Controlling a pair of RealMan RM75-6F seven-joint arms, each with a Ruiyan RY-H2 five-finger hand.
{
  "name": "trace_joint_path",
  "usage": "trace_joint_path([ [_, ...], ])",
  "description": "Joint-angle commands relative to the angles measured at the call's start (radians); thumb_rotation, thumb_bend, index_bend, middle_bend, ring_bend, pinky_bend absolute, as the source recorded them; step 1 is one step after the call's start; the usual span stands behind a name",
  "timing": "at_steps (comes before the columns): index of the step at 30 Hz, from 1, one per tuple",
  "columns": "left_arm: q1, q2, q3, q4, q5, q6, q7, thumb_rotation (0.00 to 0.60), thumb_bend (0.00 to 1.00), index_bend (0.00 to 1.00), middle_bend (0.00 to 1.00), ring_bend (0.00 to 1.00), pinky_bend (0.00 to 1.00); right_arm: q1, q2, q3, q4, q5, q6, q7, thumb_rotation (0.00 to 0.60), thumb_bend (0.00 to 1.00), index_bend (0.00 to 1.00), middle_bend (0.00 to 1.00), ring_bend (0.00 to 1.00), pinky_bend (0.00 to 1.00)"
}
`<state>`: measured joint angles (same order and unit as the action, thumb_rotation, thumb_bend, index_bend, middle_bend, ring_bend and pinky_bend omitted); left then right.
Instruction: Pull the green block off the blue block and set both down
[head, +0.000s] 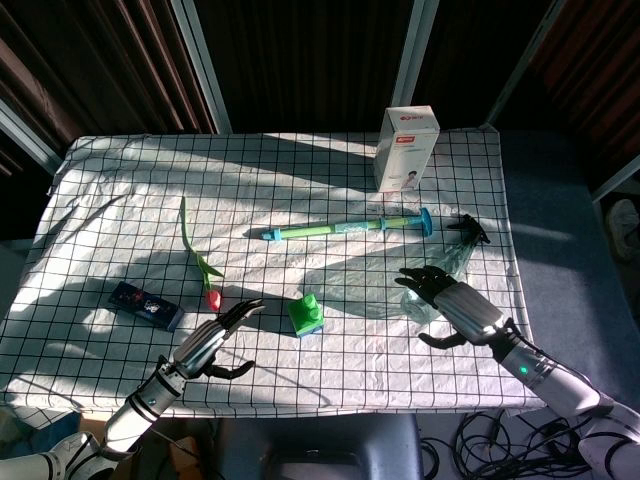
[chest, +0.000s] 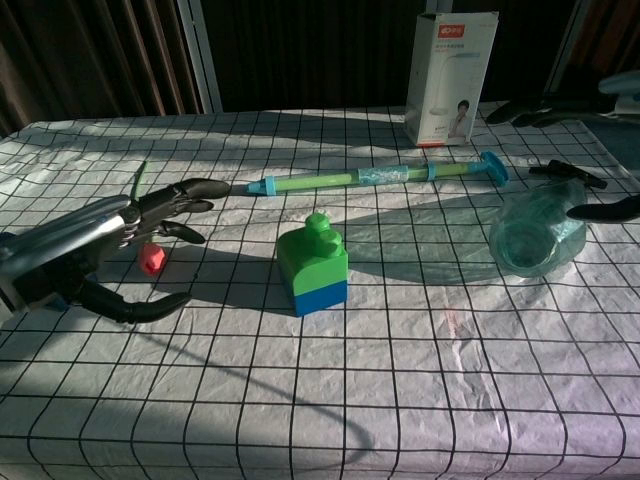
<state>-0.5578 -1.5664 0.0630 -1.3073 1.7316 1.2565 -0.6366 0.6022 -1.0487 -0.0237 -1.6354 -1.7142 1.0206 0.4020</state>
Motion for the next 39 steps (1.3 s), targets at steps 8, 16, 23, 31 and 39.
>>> trace_joint_path([
  [8, 0.011, -0.013, 0.000, 0.014, -0.004, 0.030, 0.024, 0.600, 0.34, 0.00, 0.00, 0.02, 0.22, -0.010, 0.002, 0.000, 0.017, 0.018, 0.019, -0.011, 0.600, 0.23, 0.00, 0.01, 0.00, 0.00],
  [16, 0.029, -0.162, -0.071, 0.059, -0.106, 0.013, 0.143, 0.600, 0.31, 0.00, 0.02, 0.02, 0.26, 0.000, 0.057, 0.073, 0.072, 0.168, -0.013, 0.051, 0.600, 0.23, 0.00, 0.01, 0.00, 0.00],
  [23, -0.008, -0.259, -0.117, 0.086, -0.123, -0.015, 0.369, 0.600, 0.24, 0.00, 0.00, 0.00, 0.04, 0.044, 0.078, 0.113, 0.086, 0.237, -0.098, 0.076, 0.600, 0.23, 0.00, 0.01, 0.00, 0.00],
  [31, -0.050, -0.339, -0.169, 0.119, -0.206, -0.109, 0.430, 0.600, 0.24, 0.00, 0.00, 0.00, 0.01, 0.060, 0.088, 0.131, 0.076, 0.265, -0.135, 0.067, 0.600, 0.23, 0.00, 0.01, 0.00, 0.00],
  [39, -0.085, -0.423, -0.222, 0.175, -0.259, -0.133, 0.476, 0.600, 0.25, 0.00, 0.01, 0.05, 0.15, 0.062, 0.096, 0.144, 0.089, 0.299, -0.161, 0.067, 0.600, 0.23, 0.00, 0.01, 0.00, 0.00],
])
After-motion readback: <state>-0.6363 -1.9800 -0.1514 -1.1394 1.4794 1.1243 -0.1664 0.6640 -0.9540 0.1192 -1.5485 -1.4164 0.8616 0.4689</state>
